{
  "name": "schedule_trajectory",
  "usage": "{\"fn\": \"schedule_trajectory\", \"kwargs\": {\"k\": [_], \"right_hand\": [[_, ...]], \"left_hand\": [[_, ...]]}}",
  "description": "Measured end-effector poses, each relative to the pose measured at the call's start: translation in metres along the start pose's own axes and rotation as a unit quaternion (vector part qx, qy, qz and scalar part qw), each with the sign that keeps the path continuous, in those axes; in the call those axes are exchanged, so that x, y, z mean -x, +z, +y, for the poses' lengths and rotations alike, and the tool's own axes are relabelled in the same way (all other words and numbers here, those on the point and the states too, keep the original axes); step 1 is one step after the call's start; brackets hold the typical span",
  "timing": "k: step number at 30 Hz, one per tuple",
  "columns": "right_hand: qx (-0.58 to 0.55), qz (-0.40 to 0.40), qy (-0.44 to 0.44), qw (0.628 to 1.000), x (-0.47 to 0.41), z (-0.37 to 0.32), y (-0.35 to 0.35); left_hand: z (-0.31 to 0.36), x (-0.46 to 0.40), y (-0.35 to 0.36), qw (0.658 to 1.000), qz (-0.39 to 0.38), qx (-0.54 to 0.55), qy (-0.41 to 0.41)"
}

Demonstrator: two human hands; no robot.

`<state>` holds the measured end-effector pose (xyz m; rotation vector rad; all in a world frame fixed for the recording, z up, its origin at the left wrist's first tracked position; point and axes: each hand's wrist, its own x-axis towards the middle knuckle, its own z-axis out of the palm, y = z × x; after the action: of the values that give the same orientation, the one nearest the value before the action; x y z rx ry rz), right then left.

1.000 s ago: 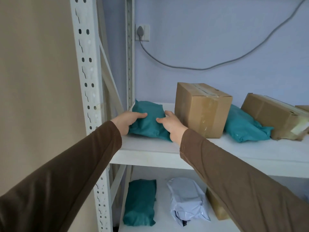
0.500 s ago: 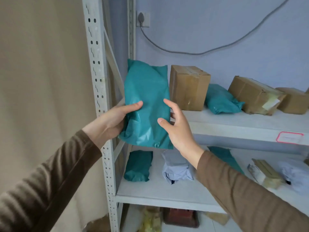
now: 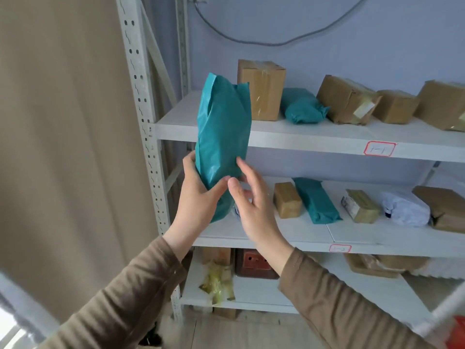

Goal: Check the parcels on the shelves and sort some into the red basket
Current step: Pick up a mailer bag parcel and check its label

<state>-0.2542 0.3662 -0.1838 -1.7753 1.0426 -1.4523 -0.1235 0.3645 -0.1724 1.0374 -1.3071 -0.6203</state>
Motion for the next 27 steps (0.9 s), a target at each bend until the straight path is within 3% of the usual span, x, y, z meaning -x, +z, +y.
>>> {"fn": "schedule_trajectory", "kwargs": {"k": [3, 6, 8, 10, 12, 14, 16, 17, 19, 21, 22, 27], "right_hand": [[-0.090, -0.037, 0.030, 0.995, 0.004, -0.006, -0.006], [-0.160, -0.060, 0.074, 0.982, 0.000, -0.013, -0.021], [-0.194, -0.060, 0.105, 0.974, -0.002, -0.013, -0.032], [-0.230, -0.054, 0.143, 0.961, -0.004, -0.012, -0.040], [-0.267, -0.038, 0.184, 0.945, -0.005, -0.012, -0.049], [-0.303, -0.039, 0.223, 0.926, -0.007, -0.012, -0.057], [-0.328, -0.050, 0.261, 0.907, -0.010, -0.012, -0.062], [-0.337, -0.057, 0.272, 0.900, -0.012, -0.013, -0.063], [-0.349, -0.070, 0.274, 0.893, -0.014, -0.012, -0.063], [-0.347, -0.091, 0.269, 0.894, -0.019, -0.009, -0.061], [-0.339, -0.101, 0.262, 0.898, -0.022, -0.009, -0.061], [-0.201, -0.134, 0.204, 0.949, -0.060, -0.008, -0.053]], "left_hand": [[-0.002, 0.016, 0.014, 0.993, -0.042, -0.084, 0.067], [0.001, 0.036, 0.024, 0.965, -0.078, -0.225, 0.109], [0.008, 0.045, 0.025, 0.952, -0.109, -0.257, 0.126], [0.017, 0.046, 0.019, 0.956, -0.149, -0.223, 0.115], [0.028, 0.037, 0.008, 0.980, -0.149, -0.102, 0.086], [0.031, 0.025, -0.001, 0.993, -0.082, 0.048, 0.064], [0.031, 0.012, -0.008, 0.996, -0.014, 0.073, 0.041], [0.029, 0.008, -0.011, 0.996, -0.016, 0.083, 0.011], [0.027, 0.006, -0.015, 0.980, -0.102, 0.140, -0.100], [0.027, 0.006, -0.016, 0.945, -0.187, 0.180, -0.199], [0.024, 0.003, -0.017, 0.942, -0.195, 0.178, -0.209], [0.021, -0.029, -0.021, 0.961, -0.092, 0.181, -0.187]]}}
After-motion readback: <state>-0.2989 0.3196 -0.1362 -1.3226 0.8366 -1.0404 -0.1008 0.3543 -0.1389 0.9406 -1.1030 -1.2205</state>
